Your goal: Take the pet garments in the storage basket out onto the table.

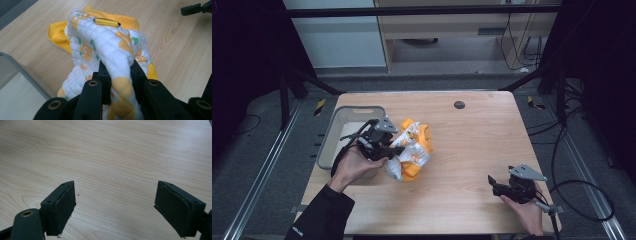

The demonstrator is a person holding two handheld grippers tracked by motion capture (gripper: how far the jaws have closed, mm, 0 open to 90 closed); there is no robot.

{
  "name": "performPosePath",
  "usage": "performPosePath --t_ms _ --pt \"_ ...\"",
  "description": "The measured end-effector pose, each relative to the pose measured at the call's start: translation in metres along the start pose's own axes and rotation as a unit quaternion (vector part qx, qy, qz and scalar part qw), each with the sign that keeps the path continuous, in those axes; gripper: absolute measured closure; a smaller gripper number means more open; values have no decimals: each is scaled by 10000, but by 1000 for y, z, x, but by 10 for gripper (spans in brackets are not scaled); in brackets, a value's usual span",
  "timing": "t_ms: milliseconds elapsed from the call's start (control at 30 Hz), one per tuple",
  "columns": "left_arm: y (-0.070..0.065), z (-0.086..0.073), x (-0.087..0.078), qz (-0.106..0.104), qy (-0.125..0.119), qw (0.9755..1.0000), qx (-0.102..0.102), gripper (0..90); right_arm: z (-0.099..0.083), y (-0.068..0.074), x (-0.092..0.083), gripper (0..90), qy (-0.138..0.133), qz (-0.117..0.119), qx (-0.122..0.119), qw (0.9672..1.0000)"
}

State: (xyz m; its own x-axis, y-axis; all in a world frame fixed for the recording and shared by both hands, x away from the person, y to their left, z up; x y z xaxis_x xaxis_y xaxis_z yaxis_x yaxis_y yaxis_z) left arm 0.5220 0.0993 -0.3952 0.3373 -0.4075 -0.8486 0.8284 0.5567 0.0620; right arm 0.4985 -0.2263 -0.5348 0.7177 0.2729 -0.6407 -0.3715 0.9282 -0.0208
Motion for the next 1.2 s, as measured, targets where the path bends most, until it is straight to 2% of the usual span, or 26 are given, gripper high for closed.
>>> performPosePath --t_ms 500,900,1200 --pt "-19 1 30 -244 140 9994 195 760 -1 -3 0 169 16 -59 46 10000" --pt "-34 -1 54 -391 229 9986 263 760 -1 -5 0 169 15 -74 36 10000" --pt "-40 -2 65 -459 270 9981 294 760 -1 -6 0 167 13 -83 47 10000"
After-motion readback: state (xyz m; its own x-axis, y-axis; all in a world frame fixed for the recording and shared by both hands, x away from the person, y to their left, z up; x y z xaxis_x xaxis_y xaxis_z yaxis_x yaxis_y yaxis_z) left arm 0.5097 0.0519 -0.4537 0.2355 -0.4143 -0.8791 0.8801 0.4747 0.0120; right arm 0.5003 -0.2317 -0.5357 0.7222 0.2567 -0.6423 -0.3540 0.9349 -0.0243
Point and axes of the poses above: each handheld gripper's, and its own axes: x roughly forward along the jaws, z roughly out of its top, y roughly to its left, the point moved 10 cm from there along x, roughly forward along the jaws, and after that the axes turned 8 degrees about y, right-handed, at the moved point
